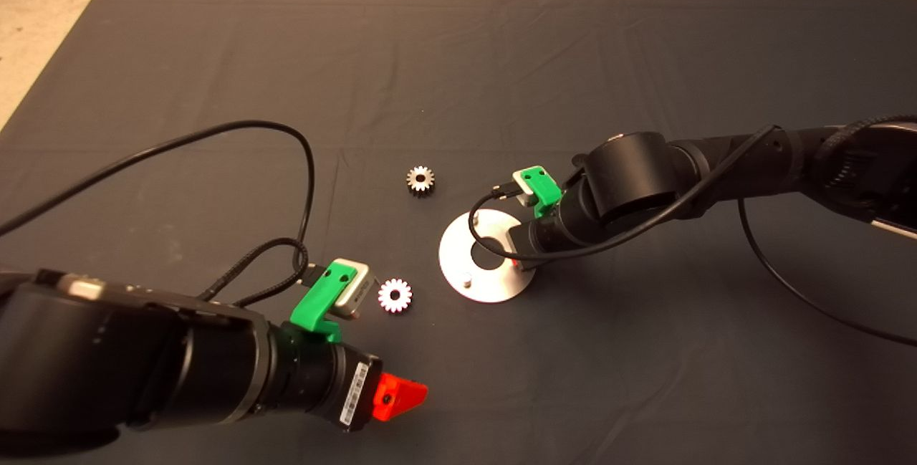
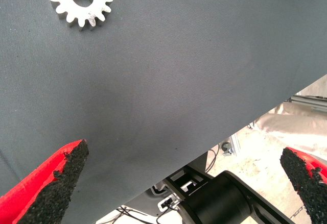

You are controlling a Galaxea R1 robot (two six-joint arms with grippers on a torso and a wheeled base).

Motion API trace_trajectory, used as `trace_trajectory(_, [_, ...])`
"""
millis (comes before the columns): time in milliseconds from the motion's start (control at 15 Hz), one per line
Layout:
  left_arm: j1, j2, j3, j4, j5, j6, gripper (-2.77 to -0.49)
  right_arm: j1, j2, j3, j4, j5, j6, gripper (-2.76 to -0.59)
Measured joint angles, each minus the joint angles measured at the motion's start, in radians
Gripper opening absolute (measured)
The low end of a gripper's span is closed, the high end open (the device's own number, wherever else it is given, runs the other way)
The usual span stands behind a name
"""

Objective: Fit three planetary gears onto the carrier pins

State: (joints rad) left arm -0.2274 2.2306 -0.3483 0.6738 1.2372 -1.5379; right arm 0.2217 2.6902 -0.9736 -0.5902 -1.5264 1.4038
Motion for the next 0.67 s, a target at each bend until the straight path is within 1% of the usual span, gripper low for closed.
trace_trajectory(200, [0.000,0.000,0.000,0.000,0.000,0.000,-0.51,0.000,0.000,0.000,0.000,0.000,0.000,-1.78])
trace_trajectory(333, [0.000,0.000,0.000,0.000,0.000,0.000,-0.51,0.000,0.000,0.003,0.000,0.000,0.000,-1.62])
trace_trajectory(400, [0.000,0.000,0.000,0.000,0.000,0.000,-0.51,0.000,0.000,0.008,0.000,0.000,0.000,-1.59])
trace_trajectory(467, [0.000,0.000,0.000,0.000,0.000,0.000,-0.51,0.000,0.000,0.012,0.000,0.000,0.000,-1.50])
trace_trajectory(533, [0.000,0.000,0.000,0.000,0.000,0.000,-0.51,0.000,0.000,0.017,0.000,0.000,0.001,-1.49])
trace_trajectory(667, [0.000,0.001,0.000,0.000,0.000,0.000,-0.51,0.000,0.000,0.041,0.000,-0.001,0.004,-1.33])
